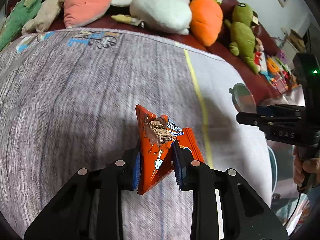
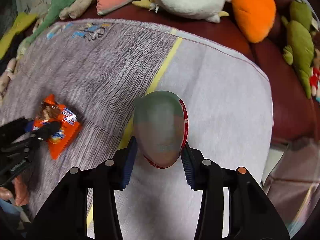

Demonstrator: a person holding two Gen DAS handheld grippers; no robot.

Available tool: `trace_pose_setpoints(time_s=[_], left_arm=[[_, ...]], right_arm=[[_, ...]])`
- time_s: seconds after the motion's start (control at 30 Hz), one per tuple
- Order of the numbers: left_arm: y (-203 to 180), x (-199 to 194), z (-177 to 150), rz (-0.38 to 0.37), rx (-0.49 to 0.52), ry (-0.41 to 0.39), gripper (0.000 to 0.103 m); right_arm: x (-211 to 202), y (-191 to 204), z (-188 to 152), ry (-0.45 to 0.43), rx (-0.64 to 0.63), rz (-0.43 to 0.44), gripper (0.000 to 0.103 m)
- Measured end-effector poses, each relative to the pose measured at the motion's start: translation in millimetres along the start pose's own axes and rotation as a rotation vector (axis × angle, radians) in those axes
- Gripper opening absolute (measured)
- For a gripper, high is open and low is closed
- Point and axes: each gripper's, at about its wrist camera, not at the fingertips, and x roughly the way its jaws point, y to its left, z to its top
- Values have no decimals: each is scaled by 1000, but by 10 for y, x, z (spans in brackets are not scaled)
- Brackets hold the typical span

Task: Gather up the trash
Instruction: 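Grasp the white oval lid with right tool while left tool holds the bag, then carry the snack bag and white lid over the teal bin with both tools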

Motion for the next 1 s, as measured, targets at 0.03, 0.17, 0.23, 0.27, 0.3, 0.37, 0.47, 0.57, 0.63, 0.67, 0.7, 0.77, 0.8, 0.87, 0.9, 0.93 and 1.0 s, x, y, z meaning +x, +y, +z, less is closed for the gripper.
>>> trace_pose_setpoints(time_s=[0.03,0.17,0.23,0.27,0.3,0.37,0.47,0.57,0.63,0.67,0.7,0.77,0.8,0.87,0.9,0.93,1.0], left_arm=[[-61,-27,-36,-5,8,3,28],[-308,-108,-151,-24,41,13,28],[-492,-163,-215,-33,74,14,28],[-589,-192,-246,-39,90,14,28],[-676,-214,-268,-45,103,14,28],[-860,-261,-317,-61,131,14,28],[-1119,-309,-377,-79,170,14,28],[-1466,-352,-459,-99,221,18,28],[-1632,-354,-489,-109,244,24,28],[-1757,-357,-520,-114,262,28,28],[-1838,-355,-538,-118,275,32,28],[-1999,-345,-578,-125,300,41,28],[-2100,-335,-608,-129,315,47,28],[-2269,-320,-671,-137,341,58,28],[-2382,-301,-706,-142,358,66,28],[-2464,-287,-730,-146,370,73,28],[-2653,-234,-796,-157,400,89,28]], right_arm=[[-71,-10,-82,-5,12,11,41],[-284,-83,-367,-19,50,17,41],[-404,-164,-537,-29,76,14,41],[-460,-204,-616,-37,88,13,41],[-517,-248,-692,-44,102,13,41],[-648,-359,-856,-59,136,20,41],[-858,-526,-1102,-88,181,19,41],[-1064,-683,-1358,-116,221,17,41],[-1181,-793,-1531,-129,244,11,41],[-1234,-849,-1613,-137,256,8,41],[-1277,-894,-1679,-143,267,5,41],[-1370,-1038,-1861,-161,302,0,41],[-1393,-1090,-1931,-165,315,-1,41],[-1456,-1251,-2138,-174,357,-1,41],[-1469,-1293,-2198,-176,370,-3,41],[-1497,-1371,-2303,-180,390,-6,41],[-1537,-1510,-2472,-184,427,-8,41]])
